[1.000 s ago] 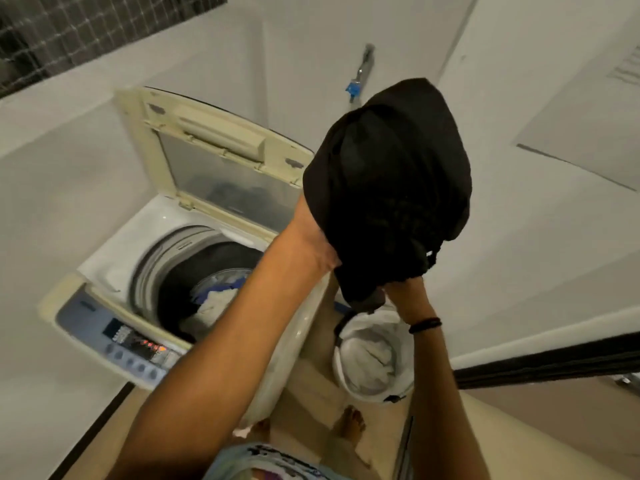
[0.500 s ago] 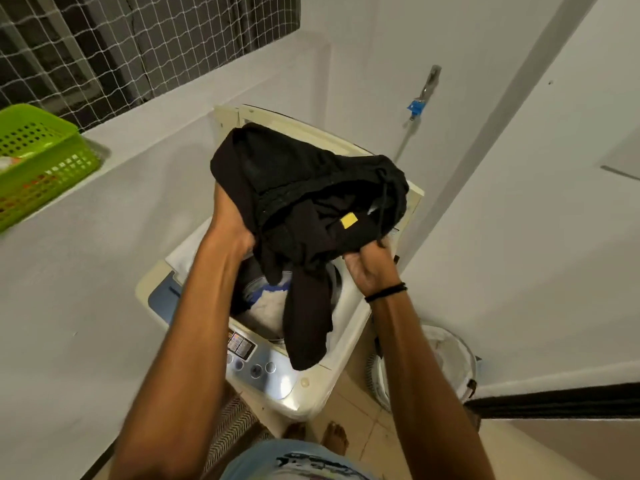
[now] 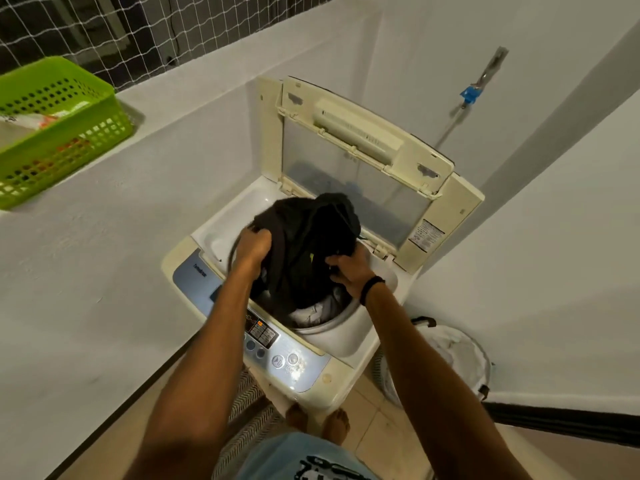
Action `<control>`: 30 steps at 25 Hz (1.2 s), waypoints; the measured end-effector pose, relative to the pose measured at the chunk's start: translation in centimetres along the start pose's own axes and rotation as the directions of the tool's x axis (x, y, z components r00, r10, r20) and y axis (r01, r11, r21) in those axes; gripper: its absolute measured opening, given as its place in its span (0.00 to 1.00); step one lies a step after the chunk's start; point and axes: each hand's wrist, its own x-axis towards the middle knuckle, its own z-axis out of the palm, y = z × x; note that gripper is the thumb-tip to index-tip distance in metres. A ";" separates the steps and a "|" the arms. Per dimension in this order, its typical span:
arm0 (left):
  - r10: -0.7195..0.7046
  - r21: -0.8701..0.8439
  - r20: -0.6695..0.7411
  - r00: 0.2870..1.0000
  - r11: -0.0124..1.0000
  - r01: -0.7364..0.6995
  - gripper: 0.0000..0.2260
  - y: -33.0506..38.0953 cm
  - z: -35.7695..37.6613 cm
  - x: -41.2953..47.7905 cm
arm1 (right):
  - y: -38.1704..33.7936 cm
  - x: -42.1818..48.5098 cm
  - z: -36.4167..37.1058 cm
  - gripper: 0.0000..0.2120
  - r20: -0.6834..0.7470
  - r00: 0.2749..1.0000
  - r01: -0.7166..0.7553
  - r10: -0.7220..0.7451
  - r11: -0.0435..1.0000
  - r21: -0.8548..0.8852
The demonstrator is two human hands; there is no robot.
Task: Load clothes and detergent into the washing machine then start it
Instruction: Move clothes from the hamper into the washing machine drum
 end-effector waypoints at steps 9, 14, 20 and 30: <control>0.139 0.107 -0.105 0.985 0.986 -0.128 0.14 -6.7 8.0 -5.3 | 7.1 -2.3 -8.8 0.07 -0.235 0.971 -0.048 0.035 0.998 -0.051; 0.372 0.236 0.137 0.918 0.888 -0.396 0.08 -10.2 19.4 -13.0 | 11.9 -6.7 -19.5 0.07 -0.414 0.907 -0.104 0.082 0.994 -0.032; 0.069 0.518 0.442 0.894 0.795 -0.317 0.06 -18.4 31.9 -17.1 | 22.9 -9.1 -33.7 0.08 -0.429 0.823 -0.389 0.373 0.920 0.053; -0.327 0.700 0.306 0.894 0.714 0.021 0.10 -41.3 55.4 -2.1 | 43.8 8.5 -51.3 0.21 -0.454 0.710 -0.634 0.539 0.769 -0.079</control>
